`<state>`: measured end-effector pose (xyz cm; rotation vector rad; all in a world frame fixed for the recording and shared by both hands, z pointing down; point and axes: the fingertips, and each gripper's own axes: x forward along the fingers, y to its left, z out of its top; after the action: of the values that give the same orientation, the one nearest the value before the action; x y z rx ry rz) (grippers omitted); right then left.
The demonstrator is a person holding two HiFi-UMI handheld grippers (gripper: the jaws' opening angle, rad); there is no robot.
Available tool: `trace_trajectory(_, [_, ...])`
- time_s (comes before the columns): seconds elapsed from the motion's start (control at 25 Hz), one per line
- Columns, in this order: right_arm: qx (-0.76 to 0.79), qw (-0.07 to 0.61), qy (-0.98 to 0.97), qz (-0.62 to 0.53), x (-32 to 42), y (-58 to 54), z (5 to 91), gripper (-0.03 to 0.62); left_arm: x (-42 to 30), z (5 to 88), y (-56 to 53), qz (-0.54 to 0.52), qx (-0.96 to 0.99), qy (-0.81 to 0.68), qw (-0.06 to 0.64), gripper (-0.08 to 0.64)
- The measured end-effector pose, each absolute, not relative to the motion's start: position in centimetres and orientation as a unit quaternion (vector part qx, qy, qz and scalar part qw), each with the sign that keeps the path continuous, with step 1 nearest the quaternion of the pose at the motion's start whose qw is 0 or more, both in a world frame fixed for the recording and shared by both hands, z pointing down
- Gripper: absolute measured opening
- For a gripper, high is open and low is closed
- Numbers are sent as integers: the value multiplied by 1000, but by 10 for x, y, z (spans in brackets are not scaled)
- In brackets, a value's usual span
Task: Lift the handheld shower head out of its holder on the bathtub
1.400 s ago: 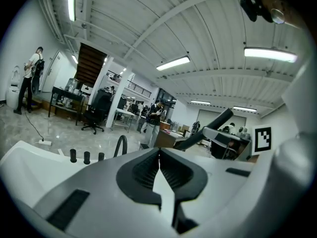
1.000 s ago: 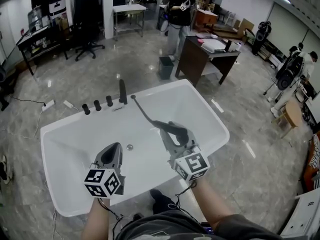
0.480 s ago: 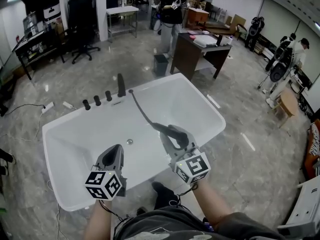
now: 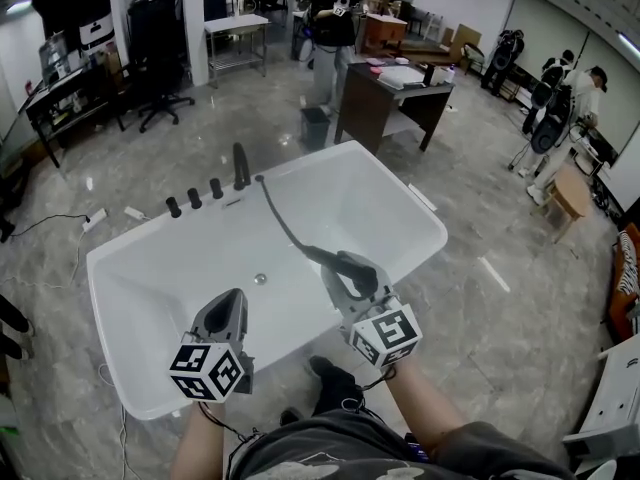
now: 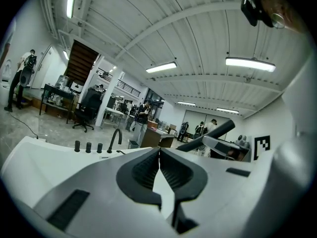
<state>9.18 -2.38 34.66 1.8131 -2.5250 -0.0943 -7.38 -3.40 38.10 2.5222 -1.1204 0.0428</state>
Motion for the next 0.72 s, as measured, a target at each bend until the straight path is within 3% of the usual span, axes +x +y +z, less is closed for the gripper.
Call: trace_trajectory(0.72, [601,47,-797,-13,61,-12,364,140,-104,387,-16,21,902,-384,197,15])
